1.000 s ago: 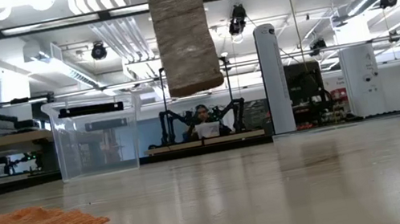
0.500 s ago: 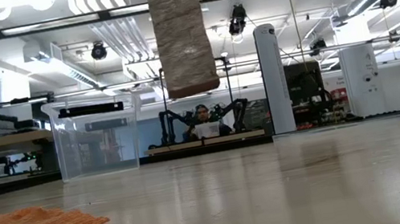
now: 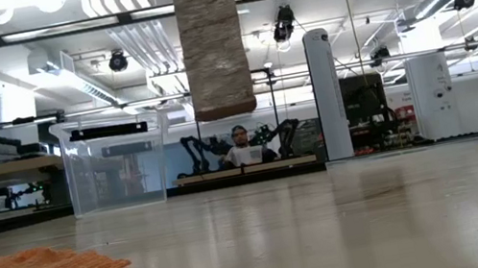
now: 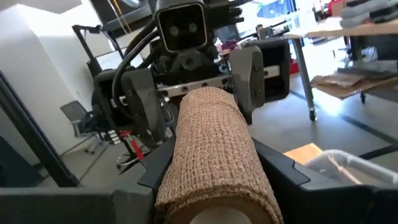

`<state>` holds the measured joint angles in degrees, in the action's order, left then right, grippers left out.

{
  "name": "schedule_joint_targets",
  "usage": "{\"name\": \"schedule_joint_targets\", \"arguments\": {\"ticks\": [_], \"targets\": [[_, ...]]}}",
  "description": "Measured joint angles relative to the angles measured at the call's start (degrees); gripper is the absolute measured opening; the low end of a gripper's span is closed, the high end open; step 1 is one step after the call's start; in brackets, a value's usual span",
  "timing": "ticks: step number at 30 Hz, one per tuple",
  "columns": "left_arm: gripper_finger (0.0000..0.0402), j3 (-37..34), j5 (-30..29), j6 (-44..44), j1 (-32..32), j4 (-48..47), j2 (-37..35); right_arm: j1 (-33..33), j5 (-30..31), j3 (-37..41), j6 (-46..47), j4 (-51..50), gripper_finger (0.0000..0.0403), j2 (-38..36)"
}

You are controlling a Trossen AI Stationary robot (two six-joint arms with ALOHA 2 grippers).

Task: Roll bandage
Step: Roll the brown bandage

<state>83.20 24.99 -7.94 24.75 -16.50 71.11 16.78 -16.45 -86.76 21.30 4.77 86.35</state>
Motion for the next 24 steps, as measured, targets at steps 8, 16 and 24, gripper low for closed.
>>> {"name": "schedule_joint_targets", "arguments": {"ticks": [8,16,24], "targets": [[0.025,0.0,0.0,-1.0,0.1,0.4,0.4,0.0,0.0,0.0,-3.5,0.0,0.016,0.0],[0.0233,0.0,-0.4,-0.5,0.2,1.1,1.5,0.0,0.1,0.0,-4.8,-0.2,0.016,0.0],[0.0234,0.0,-0.4,-0.1,0.2,2.1,1.8,0.0,0.1,0.0,-4.9,-0.3,0.016,0.0]]}}
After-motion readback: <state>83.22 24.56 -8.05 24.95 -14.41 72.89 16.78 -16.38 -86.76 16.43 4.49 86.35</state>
